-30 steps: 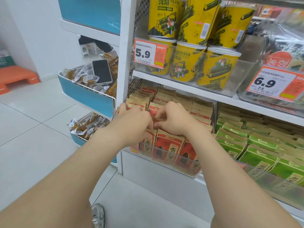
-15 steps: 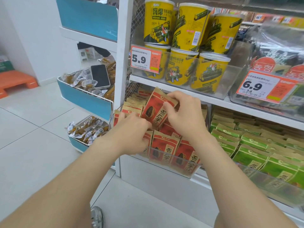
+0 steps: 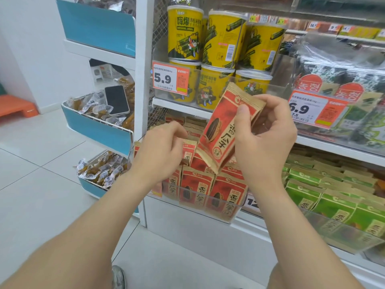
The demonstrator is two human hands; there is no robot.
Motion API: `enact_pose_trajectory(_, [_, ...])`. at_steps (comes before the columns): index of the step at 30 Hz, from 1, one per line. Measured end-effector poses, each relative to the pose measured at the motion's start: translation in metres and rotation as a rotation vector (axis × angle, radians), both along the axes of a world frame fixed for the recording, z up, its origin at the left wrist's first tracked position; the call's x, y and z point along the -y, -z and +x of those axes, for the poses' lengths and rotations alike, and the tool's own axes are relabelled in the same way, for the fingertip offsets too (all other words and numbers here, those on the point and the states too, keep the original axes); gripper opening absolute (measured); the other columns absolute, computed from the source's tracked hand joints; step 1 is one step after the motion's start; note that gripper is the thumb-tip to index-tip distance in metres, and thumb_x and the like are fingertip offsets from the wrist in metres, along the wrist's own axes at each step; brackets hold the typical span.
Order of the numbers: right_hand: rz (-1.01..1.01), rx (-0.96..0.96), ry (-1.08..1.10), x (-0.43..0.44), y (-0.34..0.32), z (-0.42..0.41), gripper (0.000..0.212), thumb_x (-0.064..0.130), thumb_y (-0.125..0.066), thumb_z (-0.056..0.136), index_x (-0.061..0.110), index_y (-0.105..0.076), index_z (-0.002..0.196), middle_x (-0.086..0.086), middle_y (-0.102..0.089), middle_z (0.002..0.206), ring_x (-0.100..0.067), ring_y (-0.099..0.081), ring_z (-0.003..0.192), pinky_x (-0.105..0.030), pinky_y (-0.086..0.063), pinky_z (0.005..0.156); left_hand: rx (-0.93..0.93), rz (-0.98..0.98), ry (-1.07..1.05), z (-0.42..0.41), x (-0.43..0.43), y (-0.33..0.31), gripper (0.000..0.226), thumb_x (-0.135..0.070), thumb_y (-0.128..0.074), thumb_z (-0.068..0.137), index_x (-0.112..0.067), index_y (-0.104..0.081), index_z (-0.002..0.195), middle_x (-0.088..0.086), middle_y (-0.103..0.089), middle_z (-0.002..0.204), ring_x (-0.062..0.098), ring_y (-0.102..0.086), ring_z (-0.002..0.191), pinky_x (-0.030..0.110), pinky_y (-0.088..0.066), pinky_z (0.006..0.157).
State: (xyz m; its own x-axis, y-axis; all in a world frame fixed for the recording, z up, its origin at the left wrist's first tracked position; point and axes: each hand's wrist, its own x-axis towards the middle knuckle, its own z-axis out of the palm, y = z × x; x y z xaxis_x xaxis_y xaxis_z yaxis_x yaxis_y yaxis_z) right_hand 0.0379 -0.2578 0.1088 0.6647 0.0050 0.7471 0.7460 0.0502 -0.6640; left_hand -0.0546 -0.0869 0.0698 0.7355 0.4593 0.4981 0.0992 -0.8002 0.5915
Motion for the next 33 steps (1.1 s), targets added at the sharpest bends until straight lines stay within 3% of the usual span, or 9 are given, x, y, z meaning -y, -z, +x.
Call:
enact_pose_trajectory(2, [0.008, -0.097, -0.065, 0.001, -0.001, -0.002, 0.012, 0.011, -0.076, 0.097, 0.016, -0.068, 0.105, 0.003, -0.072, 0.085, -0.005, -0.063, 0.069, -0.022, -0.05, 0.064, 0.189, -0.172, 0.056, 0.001, 0.013, -0.005, 0.014, -0.023, -0.05, 0.111, -0.022, -0.064, 0.11, -0.011, -0.071, 0.102, 0.007, -0.067, 0.096, 0.034, -0.055, 0.085])
enact_pose_trajectory(5, [-0.015, -0.286, -0.193, -0.003, 0.005, -0.007, 0.012, 0.009, -0.08, 0.094, 0.014, -0.072, 0.102, 0.0, -0.078, 0.083, -0.006, -0.067, 0.069, -0.021, -0.055, 0.064, 0.291, -0.414, 0.273, 0.004, 0.034, -0.01, 0.01, -0.033, -0.056, 0.112, -0.023, -0.056, 0.113, -0.008, -0.07, 0.103, 0.013, -0.071, 0.09, 0.039, -0.058, 0.077])
enact_pose_trajectory(7, [-0.032, -0.383, -0.253, -0.006, 0.01, -0.011, 0.007, 0.017, -0.079, 0.097, 0.013, -0.075, 0.102, -0.003, -0.08, 0.085, -0.01, -0.072, 0.074, -0.027, -0.058, 0.066, 0.297, -0.464, 0.316, 0.007, 0.042, -0.008, 0.007, -0.03, -0.059, 0.111, -0.026, -0.056, 0.115, -0.008, -0.069, 0.107, 0.014, -0.072, 0.09, 0.039, -0.058, 0.076])
enact_pose_trajectory(11, [-0.087, -0.457, -0.401, -0.003, 0.013, -0.016, 0.022, 0.027, -0.06, 0.111, 0.019, -0.08, 0.106, -0.003, -0.083, 0.095, -0.019, -0.079, 0.09, -0.04, -0.063, 0.08, 0.278, -0.604, 0.236, 0.011, 0.051, -0.005, 0.005, -0.026, -0.055, 0.112, -0.028, -0.06, 0.115, -0.004, -0.069, 0.109, 0.011, -0.071, 0.091, 0.036, -0.06, 0.079])
enact_pose_trajectory(15, [-0.116, -0.467, -0.462, 0.003, 0.014, -0.016, 0.018, 0.024, -0.067, 0.107, 0.016, -0.083, 0.107, -0.005, -0.083, 0.099, -0.033, -0.079, 0.098, -0.06, -0.063, 0.091, 0.264, -0.759, 0.262, 0.007, 0.054, -0.008, 0.005, -0.022, -0.058, 0.111, -0.022, -0.063, 0.112, 0.003, -0.073, 0.104, 0.012, -0.071, 0.075, 0.029, -0.057, 0.065])
enact_pose_trajectory(19, [-0.14, -0.371, -0.312, 0.006, 0.019, -0.014, 0.016, 0.017, -0.071, 0.104, 0.017, -0.085, 0.096, 0.004, -0.083, 0.087, -0.019, -0.08, 0.085, -0.047, -0.066, 0.082, 0.236, -0.805, 0.341, 0.004, 0.057, -0.01, 0.025, -0.035, -0.076, 0.099, -0.014, -0.066, 0.107, 0.012, -0.075, 0.106, 0.023, -0.073, 0.084, 0.045, -0.059, 0.079])
enact_pose_trajectory(22, [-0.091, -0.448, -0.365, 0.006, 0.022, -0.014, 0.013, 0.02, -0.075, 0.102, 0.013, -0.085, 0.099, -0.003, -0.083, 0.09, -0.026, -0.08, 0.088, -0.048, -0.067, 0.079, 0.221, -0.832, 0.386, 0.002, 0.058, -0.01, 0.04, -0.046, -0.079, 0.089, -0.01, -0.064, 0.101, 0.015, -0.074, 0.104, 0.027, -0.071, 0.088, 0.053, -0.058, 0.088])
enact_pose_trajectory(27, [0.076, -0.701, -0.618, 0.004, 0.021, -0.02, 0.024, 0.023, -0.068, 0.104, 0.003, -0.079, 0.112, -0.012, -0.081, 0.1, -0.022, -0.075, 0.086, -0.031, -0.06, 0.067, 0.24, -0.915, 0.434, 0.003, 0.055, -0.009, 0.027, -0.042, -0.074, 0.093, -0.016, -0.07, 0.098, 0.012, -0.071, 0.098, 0.028, -0.066, 0.091, 0.056, -0.054, 0.09])
enact_pose_trajectory(33, [0.077, -0.643, -0.555, 0.001, 0.021, -0.023, 0.022, 0.019, -0.067, 0.106, 0.0, -0.077, 0.108, -0.01, -0.079, 0.087, -0.026, -0.071, 0.078, -0.037, -0.06, 0.068, 0.259, -1.118, 0.547, 0.001, 0.058, -0.013, 0.015, -0.029, -0.069, 0.099, -0.014, -0.068, 0.099, 0.01, -0.068, 0.095, 0.026, -0.064, 0.091, 0.05, -0.055, 0.09])
